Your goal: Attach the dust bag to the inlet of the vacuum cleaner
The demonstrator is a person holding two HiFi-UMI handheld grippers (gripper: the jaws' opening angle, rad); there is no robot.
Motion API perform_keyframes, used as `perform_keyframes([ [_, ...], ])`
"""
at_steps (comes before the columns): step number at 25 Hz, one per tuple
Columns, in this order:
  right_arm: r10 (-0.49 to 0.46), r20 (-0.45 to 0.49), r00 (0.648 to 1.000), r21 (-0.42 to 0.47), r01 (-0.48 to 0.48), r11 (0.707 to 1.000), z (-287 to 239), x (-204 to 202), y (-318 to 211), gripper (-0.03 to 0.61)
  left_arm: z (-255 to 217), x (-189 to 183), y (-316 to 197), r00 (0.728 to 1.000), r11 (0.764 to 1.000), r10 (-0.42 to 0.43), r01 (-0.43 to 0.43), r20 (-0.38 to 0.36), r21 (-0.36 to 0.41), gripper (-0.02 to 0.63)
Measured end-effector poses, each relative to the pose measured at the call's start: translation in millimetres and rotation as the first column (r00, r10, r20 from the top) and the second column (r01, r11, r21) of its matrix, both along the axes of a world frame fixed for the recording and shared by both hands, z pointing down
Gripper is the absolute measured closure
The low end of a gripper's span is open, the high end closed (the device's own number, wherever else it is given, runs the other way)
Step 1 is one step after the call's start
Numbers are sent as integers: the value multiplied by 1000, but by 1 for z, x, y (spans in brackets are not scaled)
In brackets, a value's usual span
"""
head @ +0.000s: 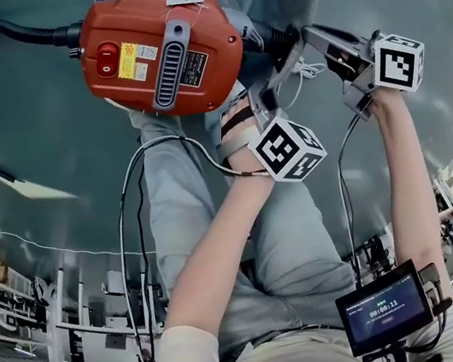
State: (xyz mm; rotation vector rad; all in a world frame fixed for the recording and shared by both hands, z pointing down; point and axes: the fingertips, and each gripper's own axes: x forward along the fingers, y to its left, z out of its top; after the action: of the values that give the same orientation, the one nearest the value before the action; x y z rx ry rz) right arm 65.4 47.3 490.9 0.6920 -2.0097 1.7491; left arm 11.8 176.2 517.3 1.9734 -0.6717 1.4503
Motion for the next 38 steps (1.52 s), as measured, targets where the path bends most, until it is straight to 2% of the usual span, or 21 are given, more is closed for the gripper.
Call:
perform_keyframes([
  [2, 69, 89, 994, -37, -66, 997, -6, 7, 1, 541, 1, -5, -1, 1000, 1000, -20, 20, -5, -10, 589],
  [4, 136, 130, 982, -28, -133, 991, -14, 22, 2, 448, 1, -10, -1, 999, 999, -37, 37, -10, -19, 589],
  [5, 156, 129, 979, -12, -156, 988, -15, 33, 4, 433, 1, -12, -1, 999, 999, -44, 43, -11, -23, 589],
  [7, 90, 19, 996, 110, -92, 990, -7, 55, 17, 433, -1, -15, -3, 999, 999, -42, 42, -13, -29, 589],
  [8, -11, -99, 995, 221, 33, 975, 3, 63, 29, 433, -4, -15, -4, 999, 999, -34, 34, -14, -30, 589],
  [9, -128, -220, 967, 327, 197, 924, 12, 62, 43, 433, -7, -13, -4, 1000, 999, -22, 22, -15, -29, 589],
  [11, -306, -352, 884, 470, 450, 759, 18, 39, 64, 433, -13, -8, -6, 1000, 1000, 3, -3, -15, -22, 589],
  [12, -355, -375, 857, 519, 511, 685, 16, 23, 67, 433, -16, -5, -7, 1000, 1000, 15, -15, -14, -15, 589],
  [13, -381, -390, 838, 557, 544, 627, 14, 8, 65, 421, -18, -3, -7, 1000, 1000, 26, -27, -13, -10, 589],
  [14, -389, -400, 830, 583, 558, 591, 13, -5, 61, 368, -19, 0, -8, 999, 999, 40, -40, -16, -8, 589],
  [15, -385, -405, 829, 600, 559, 572, 14, -14, 56, 360, -19, 2, -7, 998, 998, 56, -57, -25, -12, 589],
  [17, -375, -411, 831, 619, 556, 555, 15, -23, 51, 342, -19, 6, -4, 993, 994, 97, -100, -72, -41, 589],
  [20, -418, -438, 796, 614, 605, 507, 13, -23, 51, 342, -35, 7, -3, 978, 989, 83, -105, -192, -107, 575],
  [23, -436, -445, 782, 598, 622, 505, 19, -19, 53, 342, -83, -4, -15, 943, 990, 61, -100, -327, -104, 557],
  [26, -449, -472, 759, 563, 651, 509, 28, -18, 55, 342, -140, -39, -67, 893, 989, 146, -116, -426, 94, 557],
  [27, -458, -490, 741, 541, 671, 507, 30, -17, 55, 342, -148, -59, -87, 893, 986, 149, -99, -425, 138, 557],
  [28, -466, -514, 720, 516, 694, 503, 33, -16, 55, 342, -146, -84, -104, 909, 987, 137, -91, -394, 132, 557],
  [30, -472, -554, 686, 476, 726, 497, 38, -17, 54, 342, -120, -138, -127, 940, 986, 169, -158, -297, 62, 557],
  [32, -472, -566, 675, 444, 733, 516, 42, -20, 55, 342, -95, -169, -144, 942, 979, 198, -205, -271, 4, 557],
  [35, -491, -563, 664, 397, 739, 544, 42, -20, 57, 342, -72, -175, -146, 921, 956, 264, -288, -287, -44, 557],
  [38, -543, -558, 627, 332, 769, 546, 45, -18, 56, 342, -58, -168, -136, 871, 896, 426, -443, -246, -15, 568],
])
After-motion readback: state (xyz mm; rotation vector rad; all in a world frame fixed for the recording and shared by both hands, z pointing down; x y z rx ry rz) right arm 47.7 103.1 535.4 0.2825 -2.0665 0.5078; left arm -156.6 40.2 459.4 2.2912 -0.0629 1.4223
